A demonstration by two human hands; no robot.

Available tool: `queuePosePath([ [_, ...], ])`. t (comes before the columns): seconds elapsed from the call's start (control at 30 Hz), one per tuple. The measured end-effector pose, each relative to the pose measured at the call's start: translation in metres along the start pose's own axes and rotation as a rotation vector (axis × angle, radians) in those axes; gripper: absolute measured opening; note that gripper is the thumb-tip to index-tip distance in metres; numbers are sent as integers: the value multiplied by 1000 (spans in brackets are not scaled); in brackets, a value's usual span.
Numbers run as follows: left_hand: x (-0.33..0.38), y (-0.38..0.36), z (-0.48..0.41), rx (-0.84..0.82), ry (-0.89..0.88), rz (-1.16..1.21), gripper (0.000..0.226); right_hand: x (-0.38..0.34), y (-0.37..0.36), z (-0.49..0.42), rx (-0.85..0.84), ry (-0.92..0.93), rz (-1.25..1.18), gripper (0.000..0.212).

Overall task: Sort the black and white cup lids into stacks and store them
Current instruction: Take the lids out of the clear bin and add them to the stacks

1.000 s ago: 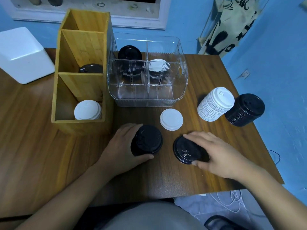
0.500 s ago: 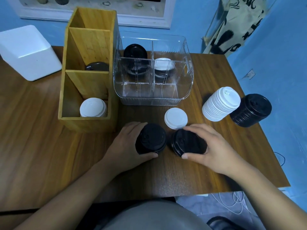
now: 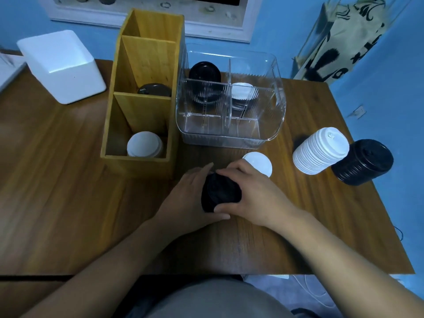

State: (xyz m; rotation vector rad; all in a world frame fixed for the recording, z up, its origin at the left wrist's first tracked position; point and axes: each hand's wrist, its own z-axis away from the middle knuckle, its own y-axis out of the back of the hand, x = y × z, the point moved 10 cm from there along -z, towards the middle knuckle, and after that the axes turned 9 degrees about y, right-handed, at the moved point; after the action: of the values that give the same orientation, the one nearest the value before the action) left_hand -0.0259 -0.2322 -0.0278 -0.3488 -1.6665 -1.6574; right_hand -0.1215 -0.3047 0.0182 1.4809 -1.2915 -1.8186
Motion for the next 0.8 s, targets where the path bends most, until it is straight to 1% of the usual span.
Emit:
queuePosePath([
  [0.13,-3,0,0,25,-12,-18,120,3,-3,-5,-16,-2,-30,84],
  [0.27,6,5,3,109,-121,-15,104,7,-4,-5,-20,-13,-41,85],
  [0.4,7,5,4,112,-142,-21,101,7,-4,-4,-25,-21,10,86],
  [0.5,7,6,5,102,-133,-7,95,6,-6,0,-16,7,-53,83],
  [0.57,5,5,5,75,-108,5,95,4,5,-3,-11,38,-80,73],
  [0.63,0,3,2,53,-70,-5,100,0,34,-14,56,80,-69,57],
  [0.7,-3,4,0,51,-36,-32,105,-5,76,-29,209,151,-58,37],
  [0.77,-4,4,0,54,-11,-32,107,-5,118,-45,369,202,50,18],
  [0.8,-4,4,1,54,-3,-23,108,-2,136,-55,420,200,117,14],
])
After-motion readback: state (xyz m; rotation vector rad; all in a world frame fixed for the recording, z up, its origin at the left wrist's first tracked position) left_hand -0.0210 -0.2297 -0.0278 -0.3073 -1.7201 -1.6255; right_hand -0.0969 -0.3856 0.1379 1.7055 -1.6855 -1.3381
